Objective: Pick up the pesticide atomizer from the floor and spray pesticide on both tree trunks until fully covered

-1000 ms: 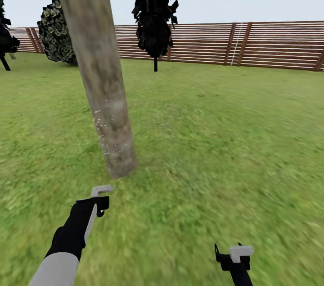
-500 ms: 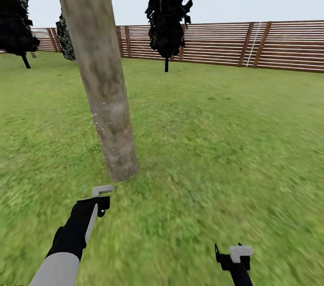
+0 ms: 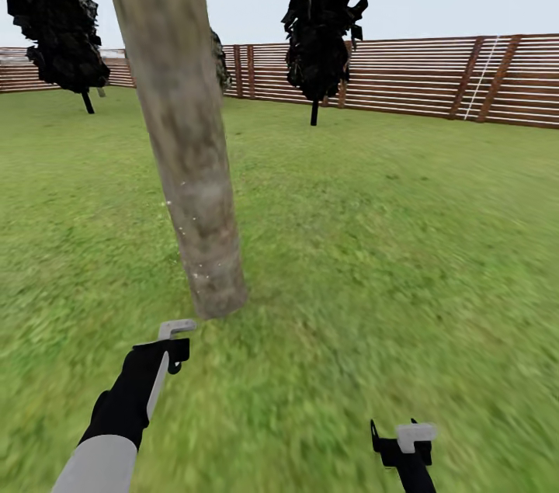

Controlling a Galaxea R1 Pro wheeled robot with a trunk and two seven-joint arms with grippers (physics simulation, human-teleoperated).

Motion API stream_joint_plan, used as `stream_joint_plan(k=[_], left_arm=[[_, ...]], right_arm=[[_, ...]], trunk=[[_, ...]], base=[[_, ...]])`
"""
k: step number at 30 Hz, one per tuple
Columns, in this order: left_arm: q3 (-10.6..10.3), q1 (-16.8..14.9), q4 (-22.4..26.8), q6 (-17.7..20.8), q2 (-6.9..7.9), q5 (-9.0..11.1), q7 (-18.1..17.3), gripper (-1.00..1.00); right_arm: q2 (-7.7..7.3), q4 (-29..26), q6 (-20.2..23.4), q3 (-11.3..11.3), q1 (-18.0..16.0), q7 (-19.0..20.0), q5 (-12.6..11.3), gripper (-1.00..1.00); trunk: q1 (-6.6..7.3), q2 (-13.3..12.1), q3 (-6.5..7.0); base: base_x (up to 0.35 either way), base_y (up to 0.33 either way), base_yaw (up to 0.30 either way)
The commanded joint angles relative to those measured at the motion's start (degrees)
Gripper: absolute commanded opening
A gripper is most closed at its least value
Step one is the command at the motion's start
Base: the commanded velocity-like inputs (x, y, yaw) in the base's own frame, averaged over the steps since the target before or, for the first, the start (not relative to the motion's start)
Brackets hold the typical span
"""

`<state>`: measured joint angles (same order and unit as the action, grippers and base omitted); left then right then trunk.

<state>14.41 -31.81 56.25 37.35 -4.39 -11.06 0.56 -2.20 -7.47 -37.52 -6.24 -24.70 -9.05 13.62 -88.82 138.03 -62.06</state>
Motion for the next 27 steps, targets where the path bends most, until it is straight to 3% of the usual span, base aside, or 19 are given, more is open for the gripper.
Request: stream_joint_plan(k=[1,16,27], left_arm=[[0.0,0.0,0.0,0.0,-0.03,0.0,0.0,-1.0],[0.0,0.0,0.0,0.0,-0.09,0.0,0.0,-1.0],[0.0,0.0,0.0,0.0,-0.09,0.0,0.0,-1.0]], right_arm=[[0.0,0.0,0.0,0.0,0.0,0.0,0.0,1.0],[0.0,0.0,0.1,0.0,0.0,0.0,0.0,1.0],[0.0,0.0,0.0,0.0,0.0,0.0,0.0,1.0]], trunk=[[0.0,0.0,0.0],[0.0,0.0,0.0],[0.0,0.0,0.0]], base=[[0.161,-0.239,0.015],[0.033,-0.267,0.011],[0.0,-0.271,0.232]])
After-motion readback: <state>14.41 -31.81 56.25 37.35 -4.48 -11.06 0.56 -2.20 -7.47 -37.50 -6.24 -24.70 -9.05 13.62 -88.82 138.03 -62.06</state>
